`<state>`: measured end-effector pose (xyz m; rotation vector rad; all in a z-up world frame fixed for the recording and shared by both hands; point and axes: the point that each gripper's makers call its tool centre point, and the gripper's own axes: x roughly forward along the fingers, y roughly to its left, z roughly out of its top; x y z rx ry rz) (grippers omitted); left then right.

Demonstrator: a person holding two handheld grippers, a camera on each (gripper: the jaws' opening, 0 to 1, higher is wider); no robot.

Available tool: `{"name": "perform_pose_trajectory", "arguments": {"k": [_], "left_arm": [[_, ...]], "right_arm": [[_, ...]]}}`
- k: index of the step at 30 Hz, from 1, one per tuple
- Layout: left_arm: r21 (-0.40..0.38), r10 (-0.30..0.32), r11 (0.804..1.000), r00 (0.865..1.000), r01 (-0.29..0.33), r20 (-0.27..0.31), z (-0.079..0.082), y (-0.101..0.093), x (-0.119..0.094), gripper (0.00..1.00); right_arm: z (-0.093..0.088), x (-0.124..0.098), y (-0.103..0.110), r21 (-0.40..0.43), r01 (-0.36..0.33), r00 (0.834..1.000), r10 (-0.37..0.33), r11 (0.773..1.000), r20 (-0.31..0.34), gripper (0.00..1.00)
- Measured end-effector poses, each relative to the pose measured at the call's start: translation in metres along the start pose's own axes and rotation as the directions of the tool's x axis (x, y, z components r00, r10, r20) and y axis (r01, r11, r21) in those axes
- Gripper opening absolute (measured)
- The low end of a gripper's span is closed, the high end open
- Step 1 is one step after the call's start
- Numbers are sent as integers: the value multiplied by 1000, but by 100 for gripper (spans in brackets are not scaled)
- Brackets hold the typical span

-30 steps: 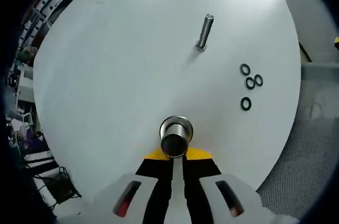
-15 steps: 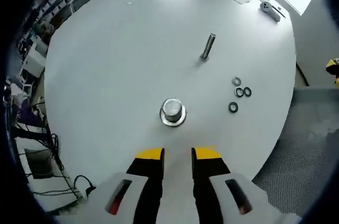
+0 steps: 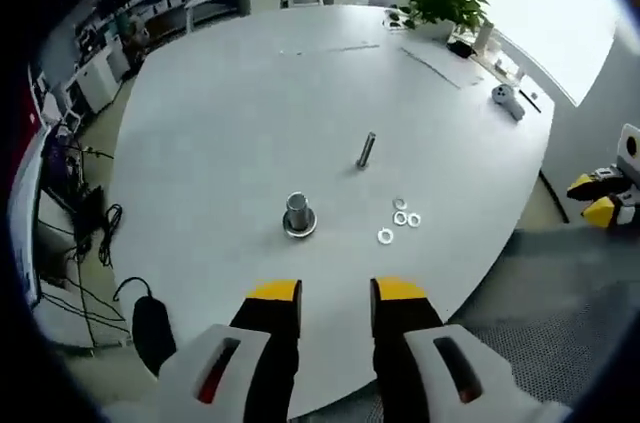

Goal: Place the washer onto the threaded stud by aligning its center hole with the stud, sliding it down to the base, and recovering from edge contact or off-axis alignment until the washer reaches the visible bottom stop.

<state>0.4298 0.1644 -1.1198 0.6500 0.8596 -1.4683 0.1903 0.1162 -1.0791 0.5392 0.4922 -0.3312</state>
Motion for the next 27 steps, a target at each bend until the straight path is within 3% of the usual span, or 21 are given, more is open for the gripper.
{"name": "perform_pose_trajectory", "arguments": {"k": [3,4,11,18,23,27], "left_arm": [[-44,-16,999,996,20,87,4,-28,-30,28],[-44,-12,999,995,17,97,3,-27,-27,29],[-56,2,998,986,8,170,-7,-43,-63,32],[-33,11,999,975,-4,222,-20,-35,-83,32],[-21,-19,999,953,26,303,-15,-41,-93,34],[21,-19,1000,948,13,319,-16,-45,-94,34]], "right_arm": [[0,0,-1,2,-7,1000,7,1000,-1,26],[-2,0,0,-2,-11,1000,11,1000,-13,26],[-6,2,2,-9,-23,999,22,1000,-38,26],[-10,4,-2,1,-5,999,5,1000,-44,26],[-3,-2,-5,-2,27,999,-27,1000,-18,26],[-5,-2,-12,-5,68,997,-68,998,-22,27]]}}
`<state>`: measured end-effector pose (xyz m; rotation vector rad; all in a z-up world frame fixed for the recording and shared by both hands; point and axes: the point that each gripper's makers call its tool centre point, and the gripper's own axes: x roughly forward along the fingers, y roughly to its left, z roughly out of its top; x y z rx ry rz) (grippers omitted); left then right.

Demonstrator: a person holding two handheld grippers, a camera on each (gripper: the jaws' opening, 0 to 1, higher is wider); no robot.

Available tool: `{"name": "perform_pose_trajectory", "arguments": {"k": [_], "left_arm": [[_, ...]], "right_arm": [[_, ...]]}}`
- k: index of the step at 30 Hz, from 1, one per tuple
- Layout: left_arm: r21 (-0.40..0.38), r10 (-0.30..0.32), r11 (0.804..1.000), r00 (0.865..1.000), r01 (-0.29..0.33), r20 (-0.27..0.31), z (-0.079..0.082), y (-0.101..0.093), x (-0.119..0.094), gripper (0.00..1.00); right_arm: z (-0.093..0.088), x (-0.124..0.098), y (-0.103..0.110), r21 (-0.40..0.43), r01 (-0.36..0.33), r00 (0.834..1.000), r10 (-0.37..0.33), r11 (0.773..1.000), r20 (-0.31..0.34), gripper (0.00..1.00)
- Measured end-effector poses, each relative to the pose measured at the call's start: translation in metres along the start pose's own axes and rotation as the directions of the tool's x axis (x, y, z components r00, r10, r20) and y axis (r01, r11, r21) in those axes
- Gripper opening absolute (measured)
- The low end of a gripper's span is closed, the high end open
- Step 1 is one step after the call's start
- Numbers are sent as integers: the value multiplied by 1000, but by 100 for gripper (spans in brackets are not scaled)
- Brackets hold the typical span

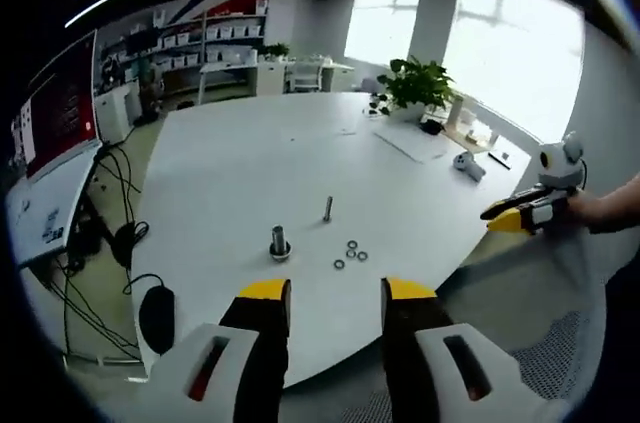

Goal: Place the washer onto the threaded stud by aligning its center hole with the stud, sliding it down to the base, and recovering from edge contact or off-axis alignment until the washer reaches the visible bottom stop.

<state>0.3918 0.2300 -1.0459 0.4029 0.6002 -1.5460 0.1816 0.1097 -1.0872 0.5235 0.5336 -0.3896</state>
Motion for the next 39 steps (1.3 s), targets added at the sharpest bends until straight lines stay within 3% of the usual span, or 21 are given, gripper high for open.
{"name": "perform_pose_trajectory", "arguments": {"k": [2,6,11,13,19,23,26,39], "left_arm": [[-18,-29,999,999,29,20,-3,-2,2,34],[-2,-70,998,997,70,-12,-21,-5,5,33],[-14,-101,995,995,100,-4,-21,-8,2,32],[-12,-124,992,992,124,17,-19,-12,-1,32],[-5,-125,992,992,125,26,-28,-13,0,32],[-15,-124,992,991,124,40,-26,-13,-1,29],[-16,-139,990,990,139,18,-32,-15,3,30],[-15,-156,988,987,157,39,-28,-22,2,27]], "right_arm": [[0,-2,1,-8,18,1000,-18,1000,-6,27],[-4,-2,-6,-23,65,997,-66,998,-31,27],[-14,-5,-10,-10,112,990,-113,994,-83,27],[-17,-1,-26,-17,127,987,-128,992,-93,27],[-22,-2,-17,-17,121,982,-122,993,-144,27],[-25,0,-18,-22,121,980,-123,992,-156,27],[-30,0,-19,-14,125,978,-126,992,-169,27],[-34,0,-21,-9,117,976,-116,993,-184,27]]}}
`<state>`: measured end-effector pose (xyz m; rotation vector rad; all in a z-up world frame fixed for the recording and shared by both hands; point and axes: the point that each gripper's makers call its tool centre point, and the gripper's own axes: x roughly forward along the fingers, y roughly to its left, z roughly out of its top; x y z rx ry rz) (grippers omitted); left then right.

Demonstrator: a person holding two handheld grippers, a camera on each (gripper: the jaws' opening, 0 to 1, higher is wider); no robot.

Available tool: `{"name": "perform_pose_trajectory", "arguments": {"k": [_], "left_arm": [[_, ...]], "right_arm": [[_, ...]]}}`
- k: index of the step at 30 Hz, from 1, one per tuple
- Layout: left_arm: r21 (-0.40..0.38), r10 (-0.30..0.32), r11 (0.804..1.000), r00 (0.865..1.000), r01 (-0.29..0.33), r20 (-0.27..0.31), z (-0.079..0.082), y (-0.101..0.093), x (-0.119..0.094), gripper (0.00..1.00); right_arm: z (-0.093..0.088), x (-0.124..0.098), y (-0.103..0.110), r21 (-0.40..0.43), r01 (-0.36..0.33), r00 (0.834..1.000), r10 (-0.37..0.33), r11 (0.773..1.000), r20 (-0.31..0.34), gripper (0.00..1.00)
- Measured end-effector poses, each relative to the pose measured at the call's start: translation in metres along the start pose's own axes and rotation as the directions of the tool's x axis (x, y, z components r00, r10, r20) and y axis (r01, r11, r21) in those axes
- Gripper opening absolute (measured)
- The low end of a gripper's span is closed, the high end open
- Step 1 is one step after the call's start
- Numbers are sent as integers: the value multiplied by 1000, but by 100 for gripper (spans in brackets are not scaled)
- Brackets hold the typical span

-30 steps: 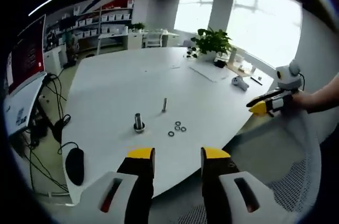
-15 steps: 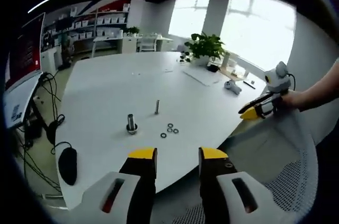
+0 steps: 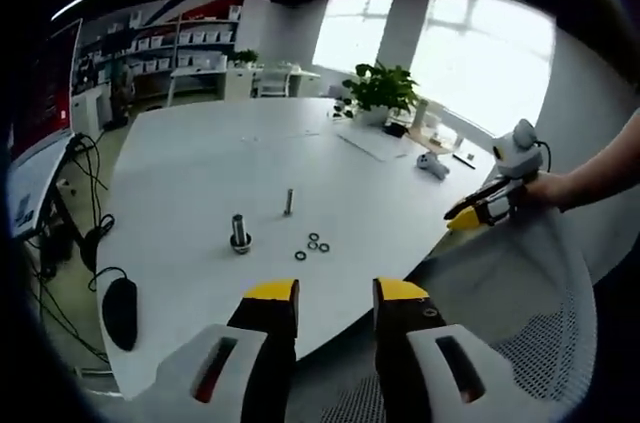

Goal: Place the washer onto the threaded stud by aligning its center hole with the stud, sliding it down to the base, and recovering from edge contact or off-axis alignment until the washer reaches the visible bottom stop.

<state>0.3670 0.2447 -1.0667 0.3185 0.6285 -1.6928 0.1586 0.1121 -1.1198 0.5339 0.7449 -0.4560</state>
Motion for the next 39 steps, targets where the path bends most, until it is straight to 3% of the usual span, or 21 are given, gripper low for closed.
{"name": "perform_pose_trajectory", "arguments": {"k": [9,12,14,28,32,34,39], "left_arm": [[-8,-12,1000,1000,12,-7,0,-3,0,25],[-4,-13,1000,1000,13,-6,-1,-1,1,25],[-21,-9,1000,1000,9,-3,-1,0,0,25],[-13,3,1000,1000,-3,-13,-1,1,1,24],[-4,32,999,999,-32,0,1,8,-1,23],[-18,31,999,1000,-31,-6,-1,9,-1,23],[-4,36,999,999,-36,0,2,8,-1,22]], "right_arm": [[0,-1,3,0,6,1000,-6,1000,-8,27],[0,-1,-7,9,7,1000,-7,1000,-10,27],[-2,0,3,2,1,1000,-1,1000,-15,27],[-7,1,9,-20,-3,999,2,1000,-50,27],[-9,3,4,-25,-2,998,0,1000,-57,27],[-6,1,14,-33,-7,998,5,999,-60,27],[-10,4,3,-38,-6,997,3,999,-75,27]]}}
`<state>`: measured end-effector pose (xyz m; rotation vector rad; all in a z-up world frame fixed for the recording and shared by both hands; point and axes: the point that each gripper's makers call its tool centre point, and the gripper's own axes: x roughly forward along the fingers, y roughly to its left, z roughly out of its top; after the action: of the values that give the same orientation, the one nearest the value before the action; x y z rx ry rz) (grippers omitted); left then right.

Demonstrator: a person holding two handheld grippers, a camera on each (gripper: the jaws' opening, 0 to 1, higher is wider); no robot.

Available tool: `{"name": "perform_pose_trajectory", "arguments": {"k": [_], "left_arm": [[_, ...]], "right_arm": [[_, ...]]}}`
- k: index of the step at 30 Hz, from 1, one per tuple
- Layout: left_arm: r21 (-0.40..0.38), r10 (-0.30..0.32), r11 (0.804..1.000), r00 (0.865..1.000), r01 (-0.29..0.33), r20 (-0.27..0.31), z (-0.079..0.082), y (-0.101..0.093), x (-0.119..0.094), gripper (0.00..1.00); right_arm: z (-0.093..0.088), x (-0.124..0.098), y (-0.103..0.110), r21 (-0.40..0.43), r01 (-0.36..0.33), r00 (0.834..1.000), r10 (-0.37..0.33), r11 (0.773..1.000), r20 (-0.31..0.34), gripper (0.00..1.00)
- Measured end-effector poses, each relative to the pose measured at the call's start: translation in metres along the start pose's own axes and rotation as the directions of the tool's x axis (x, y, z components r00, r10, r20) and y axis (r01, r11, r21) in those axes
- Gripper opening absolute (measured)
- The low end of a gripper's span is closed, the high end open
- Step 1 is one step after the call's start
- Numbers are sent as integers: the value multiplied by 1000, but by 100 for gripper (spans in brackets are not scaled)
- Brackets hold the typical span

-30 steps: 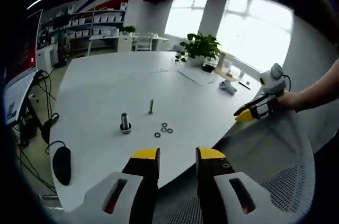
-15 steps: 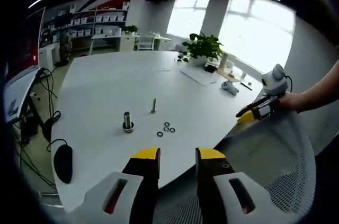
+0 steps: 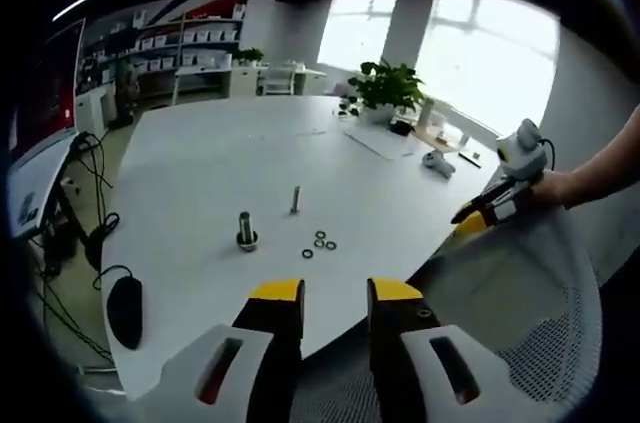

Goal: Place the washer onto the threaded stud by aligning its center hole with the stud, sliding it down to the base, and recovering from edge contact or off-axis alignment until the washer reaches the visible bottom stop.

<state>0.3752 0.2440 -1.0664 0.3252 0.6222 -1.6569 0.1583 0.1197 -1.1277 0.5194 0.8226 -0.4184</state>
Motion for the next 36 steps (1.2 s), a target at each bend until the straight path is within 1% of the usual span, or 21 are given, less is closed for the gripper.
{"name": "perform_pose_trajectory", "arguments": {"k": [2,9,11,13,15,17,18,19,20,22,23,24,25,26,28,29,30,31,32,35,36], "left_arm": [[-6,9,1000,1000,-9,3,0,5,-1,23],[-7,27,1000,999,-27,18,0,8,-2,23],[-21,33,999,999,-33,32,2,9,-4,25],[-26,30,999,999,-29,38,3,10,-4,26],[-18,30,999,999,-29,30,2,10,-3,26],[-19,27,999,999,-26,35,3,9,-3,26],[-19,29,999,999,-28,38,3,9,-3,26],[-25,31,999,999,-30,38,2,11,-4,26],[-28,27,999,999,-26,37,2,10,-4,26],[-21,24,1000,999,-23,28,1,9,-3,26],[-21,21,1000,999,-21,27,1,9,-3,26],[-20,16,1000,1000,-15,26,1,8,-2,26],[-17,14,1000,1000,-14,26,1,8,-2,26],[-14,16,1000,999,-15,29,1,8,-2,26],[-17,21,1000,999,-21,32,0,9,-3,26],[-23,25,999,999,-25,36,2,10,-4,25],[-27,26,999,999,-25,40,3,10,-4,25],[-31,29,999,999,-28,44,3,12,-3,25],[-29,33,999,998,-32,46,4,13,-3,25],[-27,42,999,998,-40,46,4,13,-5,25],[-26,43,999,998,-42,45,4,13,-5,25]], "right_arm": [[0,0,0,-3,7,1000,-7,1000,-2,27],[0,0,-1,9,14,1000,-14,1000,4,29],[0,0,1,3,12,1000,-12,1000,1,31],[0,1,3,-24,10,1000,-10,1000,-12,33],[3,0,6,-100,9,1000,-12,995,-24,33],[1,1,8,-158,7,998,-16,987,-58,34],[-1,3,12,-187,2,996,-19,982,-91,36],[-2,6,13,-246,2,991,-35,969,-129,37],[0,9,12,-307,-7,989,-39,952,-141,37],[0,18,14,-353,-26,983,-40,935,-177,37],[-5,23,12,-382,-38,972,-55,923,-229,37],[-6,25,10,-413,-41,965,-72,910,-253,37],[-1,35,14,-433,-50,968,-62,900,-242,37],[2,40,17,-420,-50,970,-56,906,-236,37],[11,46,25,-413,-45,971,-58,910,-233,37],[17,59,28,-348,-22,976,-55,937,-212,35],[18,62,31,-321,-23,977,-47,947,-208,34],[18,73,34,-245,-25,978,-27,969,-207,33],[19,82,35,-201,-24,979,-18,979,-205,32],[27,102,40,-98,-13,987,-3,995,-161,32],[28,105,46,-109,-13,986,-5,994,-165,31]]}}
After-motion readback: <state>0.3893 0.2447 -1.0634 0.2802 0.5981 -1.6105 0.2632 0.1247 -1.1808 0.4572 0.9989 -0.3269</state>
